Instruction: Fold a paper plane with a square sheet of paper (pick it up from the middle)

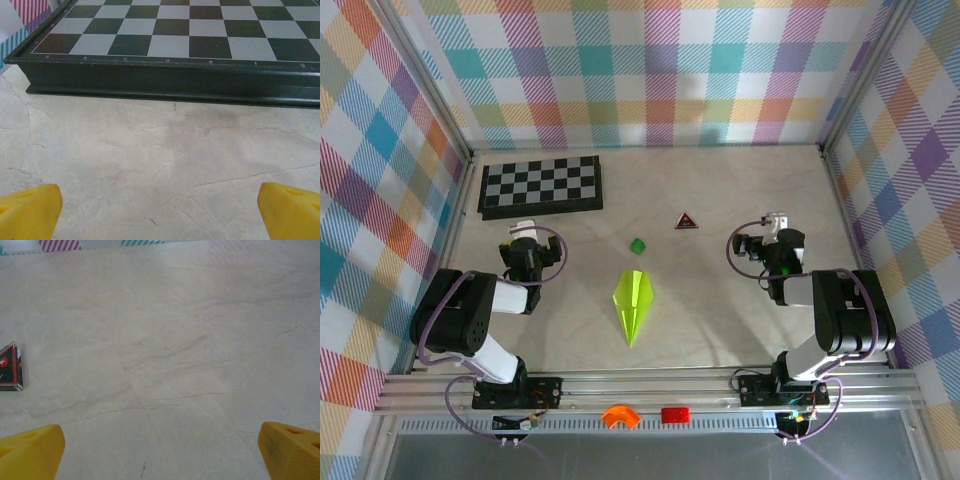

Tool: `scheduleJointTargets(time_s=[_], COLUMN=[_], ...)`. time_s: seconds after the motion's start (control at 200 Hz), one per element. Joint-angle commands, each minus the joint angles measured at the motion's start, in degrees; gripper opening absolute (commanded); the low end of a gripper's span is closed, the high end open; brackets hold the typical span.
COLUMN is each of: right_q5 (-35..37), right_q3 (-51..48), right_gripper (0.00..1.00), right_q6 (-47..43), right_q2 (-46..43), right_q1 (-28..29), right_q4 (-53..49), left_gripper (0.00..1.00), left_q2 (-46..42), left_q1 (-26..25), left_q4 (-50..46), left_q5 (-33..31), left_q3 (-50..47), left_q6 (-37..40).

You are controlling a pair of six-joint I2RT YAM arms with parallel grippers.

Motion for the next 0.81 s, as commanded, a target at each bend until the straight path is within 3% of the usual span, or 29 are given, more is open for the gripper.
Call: scheduleJointTargets(time_s=[0.0,0.8], right_q5=[0.59,0.59], right_q3=[0.51,0.51], right_gripper=[0.99,0.99], right_q6=[0.96,0.95], right_q2=[-0.45,-0.45], right_q1=[-0.04,0.03], right_q4=[2.19,2.19], left_gripper=[1.0,1.0], left_q2=[0.28,0.35], left_q1=[0.48,0.47], left_q4=[2.77,2.87], left_q5=[2.18,2.44], left_q3=[0.77,0.72], left_q6=[-0.15,-0.08])
